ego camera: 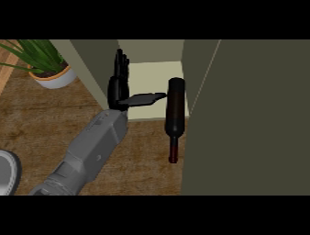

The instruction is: Pick up the wine, place it into the cabinet and close the cabinet

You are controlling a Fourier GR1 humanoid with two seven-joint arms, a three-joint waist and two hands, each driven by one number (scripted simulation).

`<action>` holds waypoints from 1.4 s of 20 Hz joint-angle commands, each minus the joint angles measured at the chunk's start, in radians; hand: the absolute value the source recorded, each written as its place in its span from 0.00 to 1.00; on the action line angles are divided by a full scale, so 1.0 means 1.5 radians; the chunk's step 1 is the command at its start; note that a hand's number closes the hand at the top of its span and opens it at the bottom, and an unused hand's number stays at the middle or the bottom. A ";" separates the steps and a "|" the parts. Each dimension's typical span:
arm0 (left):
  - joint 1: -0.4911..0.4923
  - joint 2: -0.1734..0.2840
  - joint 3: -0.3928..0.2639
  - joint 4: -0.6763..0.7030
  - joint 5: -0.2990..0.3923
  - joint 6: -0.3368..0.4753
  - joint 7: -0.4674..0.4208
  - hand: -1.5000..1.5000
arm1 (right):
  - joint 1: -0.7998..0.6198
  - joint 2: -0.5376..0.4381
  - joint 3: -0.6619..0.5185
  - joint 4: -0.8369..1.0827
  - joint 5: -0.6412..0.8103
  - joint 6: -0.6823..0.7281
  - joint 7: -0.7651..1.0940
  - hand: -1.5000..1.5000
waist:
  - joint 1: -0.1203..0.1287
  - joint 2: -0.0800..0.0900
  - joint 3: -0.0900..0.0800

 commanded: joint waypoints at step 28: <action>0.507 0.084 -0.411 -0.864 -0.124 0.443 0.165 0.00 | 0.070 -0.046 -0.082 -0.075 -0.076 0.026 -0.004 0.00 | 0.037 -0.001 0.001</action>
